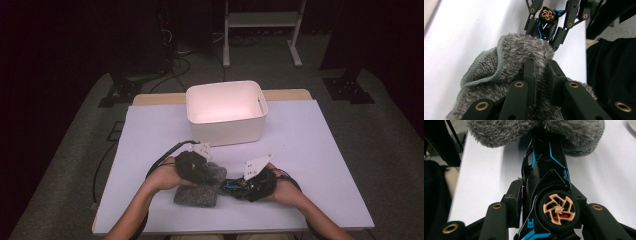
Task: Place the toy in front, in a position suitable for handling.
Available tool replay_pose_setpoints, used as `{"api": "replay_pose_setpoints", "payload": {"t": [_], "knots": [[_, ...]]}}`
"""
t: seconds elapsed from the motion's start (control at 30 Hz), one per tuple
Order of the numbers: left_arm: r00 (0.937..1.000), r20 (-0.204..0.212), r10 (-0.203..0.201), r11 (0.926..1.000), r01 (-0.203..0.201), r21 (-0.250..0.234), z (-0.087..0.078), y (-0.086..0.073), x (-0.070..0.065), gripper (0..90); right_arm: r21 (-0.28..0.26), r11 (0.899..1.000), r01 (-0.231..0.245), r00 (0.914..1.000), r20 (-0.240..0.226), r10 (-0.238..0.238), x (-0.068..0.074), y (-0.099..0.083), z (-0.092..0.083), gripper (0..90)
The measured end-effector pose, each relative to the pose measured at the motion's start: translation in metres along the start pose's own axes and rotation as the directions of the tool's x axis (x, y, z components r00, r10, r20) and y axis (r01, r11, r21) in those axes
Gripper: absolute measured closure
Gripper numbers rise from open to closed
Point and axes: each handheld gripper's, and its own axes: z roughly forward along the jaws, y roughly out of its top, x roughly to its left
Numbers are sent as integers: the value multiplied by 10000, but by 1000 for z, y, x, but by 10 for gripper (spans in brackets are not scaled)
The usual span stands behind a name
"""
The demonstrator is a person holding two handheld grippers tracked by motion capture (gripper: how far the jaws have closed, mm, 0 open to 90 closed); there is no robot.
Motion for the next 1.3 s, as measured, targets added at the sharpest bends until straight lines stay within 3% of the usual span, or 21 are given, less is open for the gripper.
{"api": "replay_pose_setpoints", "payload": {"t": [0.2,0.33,0.47,0.57,0.7,0.9,1.17,1.3], "knots": [[9997,-252,-78,9996,85,264,4,12,13,800,421,9988,267,9989,369,-283,-20,5,-6,538],[9998,-101,-149,9996,151,243,9,18,21,802,448,9990,-46,9994,347,31,-28,2,-6,525],[9999,34,-123,9996,122,265,9,15,16,801,137,9981,-608,9975,366,603,-26,-1,-7,494],[9999,110,-35,9995,32,320,9,12,10,802,39,9948,-1018,9947,133,1018,-24,0,-11,413],[9998,184,11,9994,-17,344,9,10,6,802,79,9934,-1144,9934,116,1143,-20,0,-16,355],[9990,404,169,9989,-186,439,11,5,-2,805,-187,9849,-1723,9850,-67,1722,-16,-2,-26,285],[9971,737,207,9985,-243,483,17,-5,-13,805,-253,9806,-1946,9809,25,1947,-11,-8,-27,234],[9949,980,222,9976,-285,636,23,-10,-18,805,-204,9835,-1800,9835,148,1803,-4,-12,-21,195]]}}
